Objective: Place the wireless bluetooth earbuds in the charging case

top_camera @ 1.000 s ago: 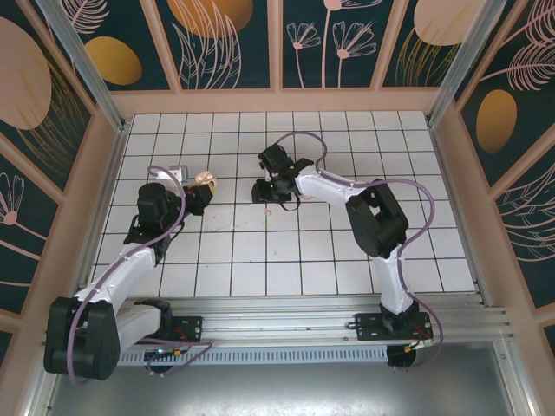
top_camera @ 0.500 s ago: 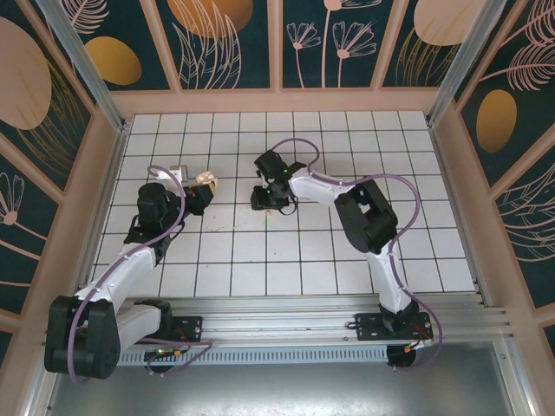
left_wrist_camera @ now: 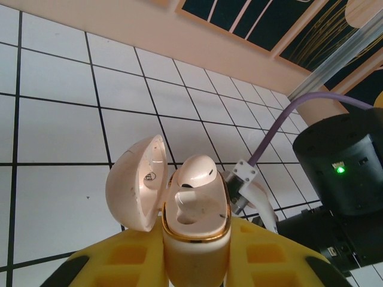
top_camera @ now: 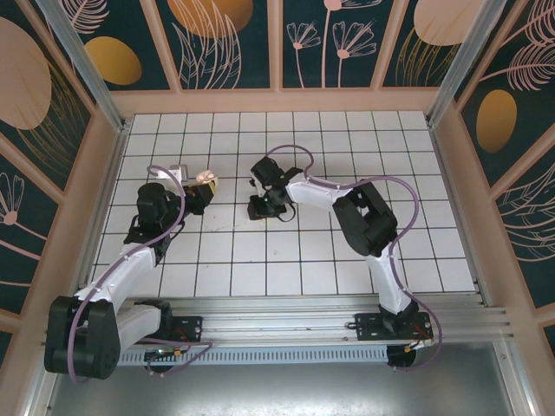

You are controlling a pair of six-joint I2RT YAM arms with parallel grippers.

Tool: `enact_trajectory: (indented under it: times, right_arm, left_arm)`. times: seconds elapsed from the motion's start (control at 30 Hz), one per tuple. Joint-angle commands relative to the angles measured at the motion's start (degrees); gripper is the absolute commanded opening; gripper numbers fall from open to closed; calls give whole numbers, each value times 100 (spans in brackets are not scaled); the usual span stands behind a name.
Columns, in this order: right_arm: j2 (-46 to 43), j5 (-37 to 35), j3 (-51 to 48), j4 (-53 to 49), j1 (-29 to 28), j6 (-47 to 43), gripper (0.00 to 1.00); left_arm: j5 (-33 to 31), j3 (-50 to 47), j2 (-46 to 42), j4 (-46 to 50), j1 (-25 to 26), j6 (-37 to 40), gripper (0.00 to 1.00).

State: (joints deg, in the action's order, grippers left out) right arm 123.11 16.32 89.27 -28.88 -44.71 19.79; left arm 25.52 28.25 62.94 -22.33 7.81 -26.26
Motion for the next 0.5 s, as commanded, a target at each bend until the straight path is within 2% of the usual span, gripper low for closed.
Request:
enact_trajectory:
  times: [0.0, 0.37, 0.47]
  right_arm:
    - [-314, -9, -237, -445, -73, -98, 31]
    - [-966, -564, -968, -894, 70, -166, 32]
    - [-1199, -502, -1196, -873, 170, -204, 32]
  left_arm:
    - [132, -37, -100, -193, -43, -55, 22]
    - [241, -50, -45, -278, -39, -98, 22]
    - [248, -40, -63, -259, -38, -67, 22]
